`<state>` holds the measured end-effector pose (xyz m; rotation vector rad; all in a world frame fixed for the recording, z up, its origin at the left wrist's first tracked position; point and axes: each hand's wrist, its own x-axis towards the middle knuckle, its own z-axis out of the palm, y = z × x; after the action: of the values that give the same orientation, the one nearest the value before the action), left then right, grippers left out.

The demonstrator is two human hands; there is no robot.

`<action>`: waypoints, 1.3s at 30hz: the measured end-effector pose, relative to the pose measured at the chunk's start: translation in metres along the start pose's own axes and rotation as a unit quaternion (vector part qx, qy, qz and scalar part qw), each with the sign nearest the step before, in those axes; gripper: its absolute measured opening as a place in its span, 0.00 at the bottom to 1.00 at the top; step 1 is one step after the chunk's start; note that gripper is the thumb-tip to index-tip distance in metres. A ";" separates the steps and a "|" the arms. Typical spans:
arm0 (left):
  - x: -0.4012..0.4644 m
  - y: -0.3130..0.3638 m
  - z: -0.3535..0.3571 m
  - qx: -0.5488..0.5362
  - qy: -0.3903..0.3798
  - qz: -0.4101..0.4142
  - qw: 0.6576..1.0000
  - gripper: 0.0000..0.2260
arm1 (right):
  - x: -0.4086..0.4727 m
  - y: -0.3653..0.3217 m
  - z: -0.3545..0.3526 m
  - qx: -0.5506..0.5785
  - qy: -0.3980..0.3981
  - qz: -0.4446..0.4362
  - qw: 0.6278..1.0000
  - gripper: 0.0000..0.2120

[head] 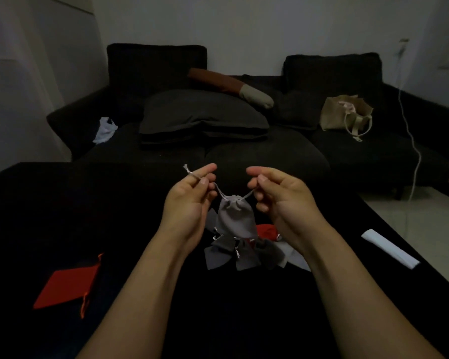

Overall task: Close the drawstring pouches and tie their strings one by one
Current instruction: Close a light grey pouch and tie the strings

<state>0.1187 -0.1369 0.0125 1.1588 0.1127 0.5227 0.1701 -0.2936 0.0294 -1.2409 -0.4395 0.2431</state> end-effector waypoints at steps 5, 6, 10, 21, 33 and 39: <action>-0.002 -0.002 -0.009 0.197 0.016 0.104 0.975 0.11 | -0.001 0.001 0.003 -0.124 -0.011 0.009 0.992 0.28; -0.004 -0.003 -0.007 0.189 0.014 0.104 0.976 0.10 | -0.001 0.002 0.003 -0.115 -0.019 0.022 0.993 0.31; -0.010 -0.004 0.001 0.088 0.011 0.025 0.996 0.06 | -0.002 0.004 0.010 -0.130 -0.075 0.003 0.989 0.12; -0.019 0.004 0.001 0.101 -0.131 -0.126 0.978 0.17 | 0.004 -0.007 0.007 -0.204 -0.163 -0.118 0.958 0.08; -0.021 -0.002 0.004 0.201 -0.172 -0.119 0.957 0.09 | 0.001 -0.004 0.002 -0.210 -0.121 -0.017 0.970 0.07; -0.018 -0.011 0.001 0.268 -0.136 -0.099 0.949 0.14 | 0.002 -0.004 0.003 -0.317 -0.108 0.020 0.942 0.10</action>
<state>0.1067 -0.1487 0.0000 1.7193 0.1359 0.1462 0.1708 -0.2915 0.0339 -1.8657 -0.7177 0.2843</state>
